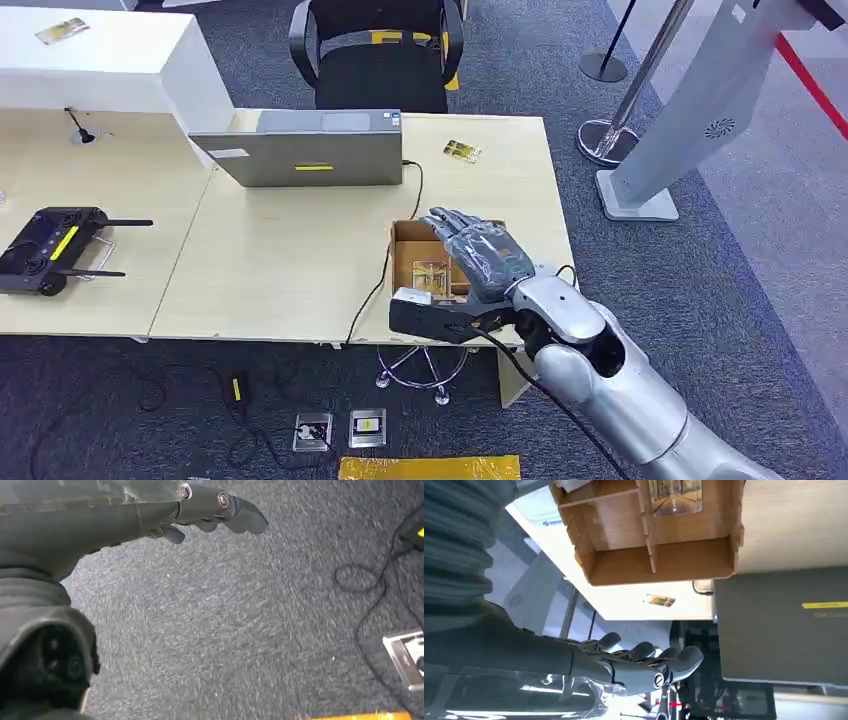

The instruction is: Pass the card to the sensor for recognition and then transmit it.

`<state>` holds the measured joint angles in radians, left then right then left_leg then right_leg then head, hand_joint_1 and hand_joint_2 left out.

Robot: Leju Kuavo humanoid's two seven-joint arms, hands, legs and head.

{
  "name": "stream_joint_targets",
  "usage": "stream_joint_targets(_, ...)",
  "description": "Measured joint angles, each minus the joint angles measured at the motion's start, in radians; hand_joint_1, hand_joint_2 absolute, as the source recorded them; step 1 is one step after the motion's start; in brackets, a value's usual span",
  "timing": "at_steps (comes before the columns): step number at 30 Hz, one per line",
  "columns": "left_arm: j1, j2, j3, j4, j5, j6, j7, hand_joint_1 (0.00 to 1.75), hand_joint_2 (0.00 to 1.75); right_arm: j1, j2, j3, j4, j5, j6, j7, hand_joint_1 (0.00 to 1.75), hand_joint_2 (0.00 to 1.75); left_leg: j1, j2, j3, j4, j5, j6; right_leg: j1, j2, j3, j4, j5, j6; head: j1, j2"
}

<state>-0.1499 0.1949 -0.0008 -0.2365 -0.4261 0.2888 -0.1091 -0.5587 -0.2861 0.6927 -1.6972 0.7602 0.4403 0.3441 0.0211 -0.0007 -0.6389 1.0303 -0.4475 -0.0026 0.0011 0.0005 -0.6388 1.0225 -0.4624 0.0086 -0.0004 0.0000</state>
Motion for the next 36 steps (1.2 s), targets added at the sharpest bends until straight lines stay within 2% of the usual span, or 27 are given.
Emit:
stream_joint_targets(8,-0.053,0.035,0.012,-0.001,-0.042,-0.045,0.048,0.0,0.0,0.032,0.012,0.015,0.054,0.044,-0.019,-0.012,0.0,1.75,0.0,0.0,0.001,0.0,0.0,0.0,0.0,0.0,0.001,0.0,0.0,0.0,0.0,0.0)
stream_joint_targets(24,-0.245,0.066,0.02,-0.019,-0.124,-0.137,0.218,0.0,0.0,0.042,0.044,0.015,0.116,0.084,-0.023,-0.039,0.0,1.75,0.0,0.0,0.002,0.0,0.001,-0.001,0.0,0.0,0.002,0.002,0.0,0.0,0.0,0.0)
stream_joint_targets(29,-0.278,0.067,0.034,-0.028,-0.085,-0.055,0.207,0.0,0.0,0.04,0.05,0.014,0.131,0.089,-0.029,-0.039,0.0,1.75,0.0,0.0,0.003,0.0,0.001,-0.001,0.0,0.001,0.002,0.002,0.0,0.0,0.0,0.0)
stream_joint_targets(36,-0.304,0.094,0.065,-0.03,-0.043,-0.056,0.209,0.0,0.0,0.029,0.056,0.013,0.146,0.09,-0.031,-0.061,0.0,1.75,0.001,0.0,0.002,0.0,0.001,-0.001,0.001,0.001,0.002,0.002,0.0,0.0,0.0,0.0)
